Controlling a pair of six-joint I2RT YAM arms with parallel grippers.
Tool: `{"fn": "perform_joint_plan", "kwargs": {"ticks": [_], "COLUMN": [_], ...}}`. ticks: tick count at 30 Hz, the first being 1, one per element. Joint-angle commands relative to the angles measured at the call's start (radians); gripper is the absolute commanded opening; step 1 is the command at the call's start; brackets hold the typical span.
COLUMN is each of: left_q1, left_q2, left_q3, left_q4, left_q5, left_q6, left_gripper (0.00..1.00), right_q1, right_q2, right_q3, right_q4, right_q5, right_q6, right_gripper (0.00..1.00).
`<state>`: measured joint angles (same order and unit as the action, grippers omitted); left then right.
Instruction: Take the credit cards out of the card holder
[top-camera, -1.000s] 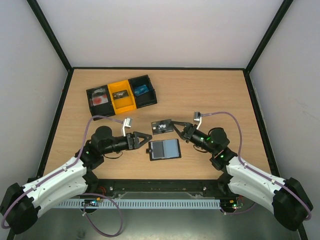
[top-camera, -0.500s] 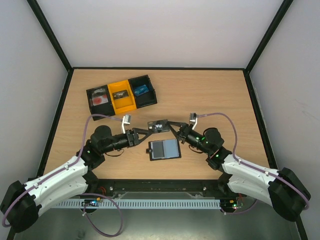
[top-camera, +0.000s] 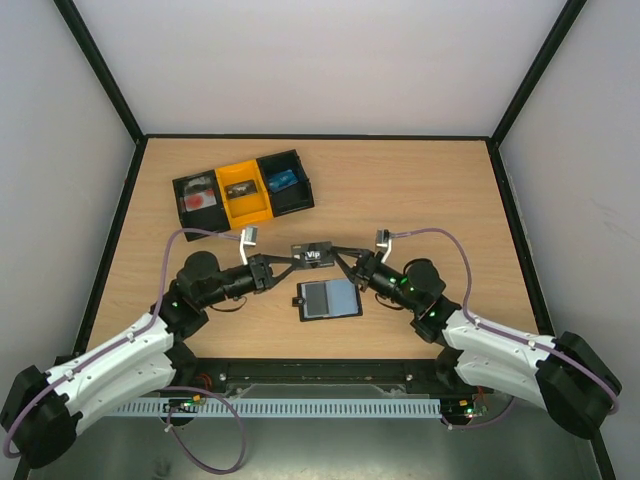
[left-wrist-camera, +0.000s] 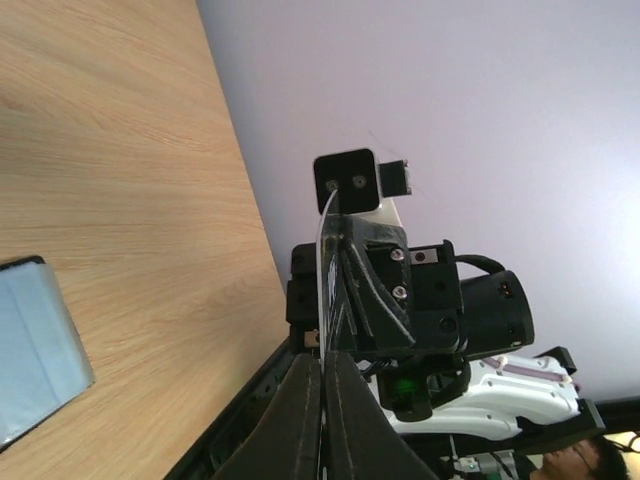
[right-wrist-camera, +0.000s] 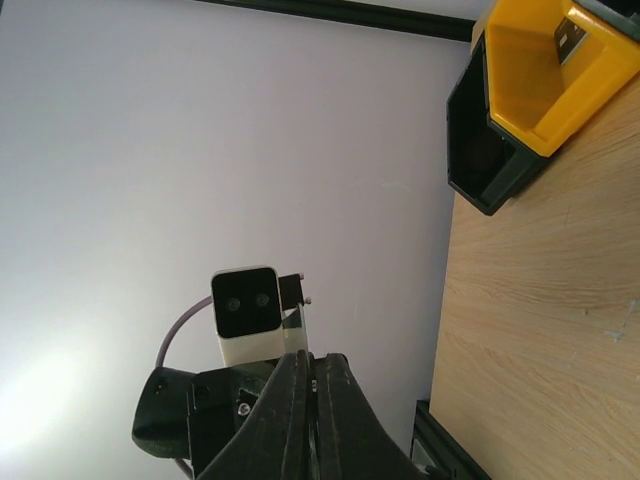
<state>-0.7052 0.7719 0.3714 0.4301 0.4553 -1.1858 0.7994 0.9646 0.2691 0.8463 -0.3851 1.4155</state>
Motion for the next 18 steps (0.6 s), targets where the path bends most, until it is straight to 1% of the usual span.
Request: {"fn": "perform_joint_plan", "kwargs": {"ticks": [1,2,3,4,7,9,12,14,18], "left_q1": [0.037,0.046,0.057,0.068,0.113,0.152,0.239,0.308,0.454], "left_q2": [-0.023,-0.025,-0.025,-0.026,-0.017,-0.02,-0.03,-0.022,0.035], "left_q3": [0.007,0.009,0.015,0.026,0.074,0.082,0.077,0.083,0.112], "left_q4": [-0.053,-0.064,-0.085,-0.115,-0.264,-0.303,-0.329,-0.371,-0.422], "left_q5": [-0.04,-0.032,-0.029,-0.033,-0.07,-0.057,-0.008,0.0,0.064], "left_q6": [0.032,0.037,0.055,0.1,0.213,0.253,0.276,0.288,0.325], "left_gripper": [0.03,0.03,0.03,0.03,0.03,0.03,0.03,0.03,0.03], "right_q1": [0.002,0.002,0.001,0.001,0.002,0.002,0.002,0.001,0.002], "right_q2": [-0.027,-0.029,-0.034,-0.037,-0.059,-0.078,-0.122,-0.159,-0.24], "right_q3": [-0.018,-0.016,-0.011,-0.011,-0.028,-0.051,-0.058,-0.062,-0.077], "right_q4": [0.01,-0.009,-0.035,-0.073,-0.152,-0.173,-0.274,-0.363,-0.461], "right_q5": [0.022,0.016,0.012,0.01,0.013,0.006,0.013,0.043,0.102], "right_q6": [-0.031,-0.044,-0.059,-0.076,-0.108,-0.125,-0.189,-0.248,-0.316], "right_gripper": [0.07,0.11,0.17,0.21,0.28,0.34,0.47,0.56,0.72]}}
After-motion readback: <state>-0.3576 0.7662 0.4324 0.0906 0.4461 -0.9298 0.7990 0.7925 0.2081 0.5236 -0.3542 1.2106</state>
